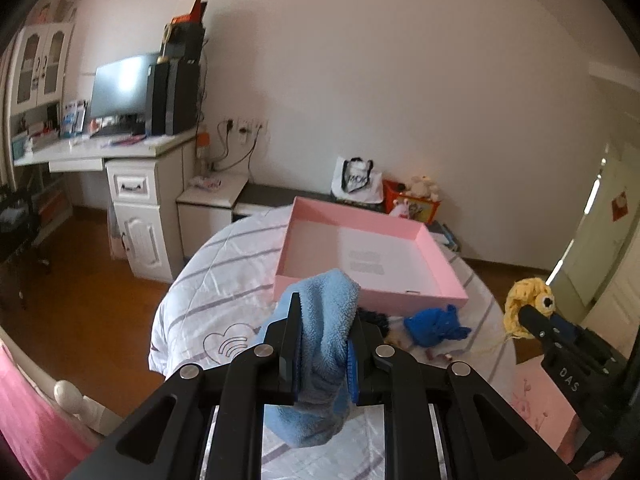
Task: Organize soft objects
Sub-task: 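Grasp light-blue hat with left tool while right tool grasps yellow crocheted toy, then lift both held toys and carry them over the pink box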
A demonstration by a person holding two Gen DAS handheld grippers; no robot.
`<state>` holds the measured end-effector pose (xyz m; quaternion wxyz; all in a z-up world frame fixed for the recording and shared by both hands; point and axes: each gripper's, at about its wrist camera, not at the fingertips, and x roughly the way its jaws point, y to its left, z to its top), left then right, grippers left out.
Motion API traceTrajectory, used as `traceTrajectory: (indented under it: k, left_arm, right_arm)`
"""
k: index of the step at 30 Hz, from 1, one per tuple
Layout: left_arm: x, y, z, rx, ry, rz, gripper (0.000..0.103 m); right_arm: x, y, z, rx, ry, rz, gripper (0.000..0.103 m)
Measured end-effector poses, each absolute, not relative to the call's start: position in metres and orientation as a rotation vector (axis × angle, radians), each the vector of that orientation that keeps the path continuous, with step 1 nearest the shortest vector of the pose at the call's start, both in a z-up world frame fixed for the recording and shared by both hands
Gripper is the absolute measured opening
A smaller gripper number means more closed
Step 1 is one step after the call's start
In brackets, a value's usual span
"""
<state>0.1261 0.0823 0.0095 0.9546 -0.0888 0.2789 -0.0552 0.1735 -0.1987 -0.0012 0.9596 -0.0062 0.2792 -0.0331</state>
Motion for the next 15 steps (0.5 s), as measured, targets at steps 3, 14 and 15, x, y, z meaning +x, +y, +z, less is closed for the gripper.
traceTrajectory:
  k: [3,14,15]
  left_arm:
    - [0.110,0.076,0.016,-0.166,0.542,-0.125,0.014]
    - [0.038,0.051,0.039,-0.083,0.430,-0.152,0.014]
    - [0.033,0.051,0.040,-0.079,0.423,-0.154,0.014]
  right_arm:
    - [0.158,-0.200,0.008,-0.009,0.539,-0.056,0.025]
    - [0.100,-0.193,0.041,-0.020,0.419,-0.014,0.025]
    - [0.095,-0.191,0.044,-0.024,0.408,-0.015,0.025]
